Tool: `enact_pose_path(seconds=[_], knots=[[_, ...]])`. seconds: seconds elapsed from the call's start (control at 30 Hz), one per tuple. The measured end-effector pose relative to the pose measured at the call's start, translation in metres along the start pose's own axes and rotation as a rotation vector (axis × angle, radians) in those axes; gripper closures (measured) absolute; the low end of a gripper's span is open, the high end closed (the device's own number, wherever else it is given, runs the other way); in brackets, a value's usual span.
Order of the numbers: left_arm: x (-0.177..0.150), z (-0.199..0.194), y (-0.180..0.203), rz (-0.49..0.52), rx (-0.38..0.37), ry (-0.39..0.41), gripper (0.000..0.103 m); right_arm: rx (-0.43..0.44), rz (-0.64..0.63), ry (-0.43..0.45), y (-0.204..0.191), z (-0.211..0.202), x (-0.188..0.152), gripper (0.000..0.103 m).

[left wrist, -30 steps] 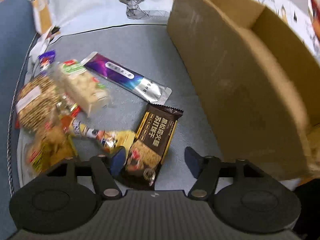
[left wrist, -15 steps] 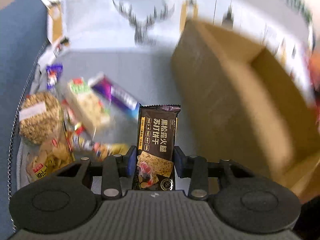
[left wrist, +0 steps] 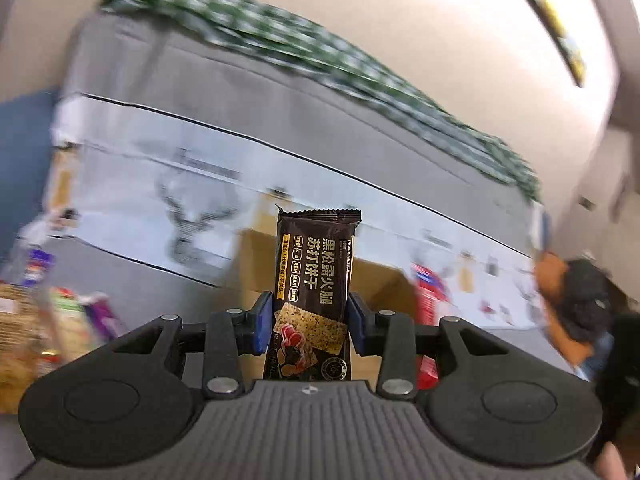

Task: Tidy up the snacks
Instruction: 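Lower both held packs into the cardboard box and open both tools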

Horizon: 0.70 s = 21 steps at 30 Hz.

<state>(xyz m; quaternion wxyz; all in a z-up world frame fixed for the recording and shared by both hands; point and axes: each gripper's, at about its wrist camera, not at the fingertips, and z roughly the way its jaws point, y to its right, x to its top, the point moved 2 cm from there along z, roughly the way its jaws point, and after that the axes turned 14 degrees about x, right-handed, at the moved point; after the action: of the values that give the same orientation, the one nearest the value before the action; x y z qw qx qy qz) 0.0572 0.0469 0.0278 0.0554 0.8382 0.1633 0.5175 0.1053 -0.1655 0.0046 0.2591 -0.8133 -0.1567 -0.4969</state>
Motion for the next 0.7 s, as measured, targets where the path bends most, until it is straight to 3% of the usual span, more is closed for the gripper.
enact_pose_path(seconds=[0.1, 0.4, 0.7], knots=[[-0.01, 0.011, 0.019, 0.067, -0.072, -0.021, 0.061, -0.042, 0.009, 0.009, 0.007, 0.0, 0.0, 0.058], [-0.027, 0.025, 0.043, 0.119, -0.151, -0.047, 0.061, -0.158, 0.055, 0.036, 0.028, 0.001, 0.001, 0.058], [-0.034, 0.026, 0.042, 0.13, -0.155, -0.077, 0.06, -0.161, 0.033, 0.027, 0.024, 0.005, -0.001, 0.058]])
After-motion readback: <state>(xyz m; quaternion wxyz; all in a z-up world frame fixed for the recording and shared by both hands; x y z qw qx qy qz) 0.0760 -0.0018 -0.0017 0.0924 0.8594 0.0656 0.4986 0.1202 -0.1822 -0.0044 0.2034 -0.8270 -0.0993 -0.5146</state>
